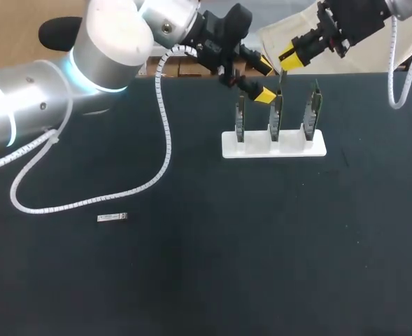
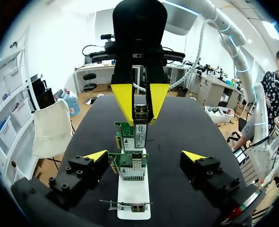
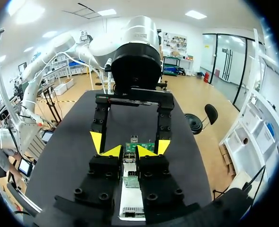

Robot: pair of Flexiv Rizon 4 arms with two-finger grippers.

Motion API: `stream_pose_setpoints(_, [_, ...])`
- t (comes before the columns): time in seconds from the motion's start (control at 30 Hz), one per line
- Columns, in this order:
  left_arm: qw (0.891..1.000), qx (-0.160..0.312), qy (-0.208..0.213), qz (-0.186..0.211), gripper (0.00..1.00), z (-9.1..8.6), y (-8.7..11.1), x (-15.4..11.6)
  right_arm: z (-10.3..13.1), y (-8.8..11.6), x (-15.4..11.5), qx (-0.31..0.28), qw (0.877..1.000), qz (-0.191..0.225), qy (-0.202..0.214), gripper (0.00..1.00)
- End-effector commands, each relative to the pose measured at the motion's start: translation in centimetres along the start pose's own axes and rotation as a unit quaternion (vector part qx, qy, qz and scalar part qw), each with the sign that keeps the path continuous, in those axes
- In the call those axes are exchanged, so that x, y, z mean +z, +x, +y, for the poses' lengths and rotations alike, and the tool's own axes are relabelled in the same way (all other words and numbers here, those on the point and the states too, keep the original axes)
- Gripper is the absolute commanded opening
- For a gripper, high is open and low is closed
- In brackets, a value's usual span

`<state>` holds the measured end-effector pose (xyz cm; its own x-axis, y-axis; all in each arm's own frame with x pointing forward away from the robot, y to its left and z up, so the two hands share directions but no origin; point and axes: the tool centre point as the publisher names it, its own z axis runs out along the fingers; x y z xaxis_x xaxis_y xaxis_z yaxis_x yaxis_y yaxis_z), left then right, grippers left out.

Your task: Pick up the optical module with the left hand, and insert it into the network port with the right hand.

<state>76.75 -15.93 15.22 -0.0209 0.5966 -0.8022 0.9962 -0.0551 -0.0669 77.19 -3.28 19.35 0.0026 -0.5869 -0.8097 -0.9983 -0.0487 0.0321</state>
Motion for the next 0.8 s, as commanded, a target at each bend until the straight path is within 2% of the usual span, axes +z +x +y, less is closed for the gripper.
stream_pose_setpoints(0.03, [1.000,-0.001,0.002,0.003,1.00,0.18,-0.13,0.03,0.19,0.04,0.08,-0.003,1.000,0.005,0.003,0.00])
stream_pose_setpoints(0.8, [1.000,-0.001,0.002,0.003,1.00,0.18,-0.13,0.03,0.05,0.78,0.98,-0.007,1.000,0.020,0.004,0.00])
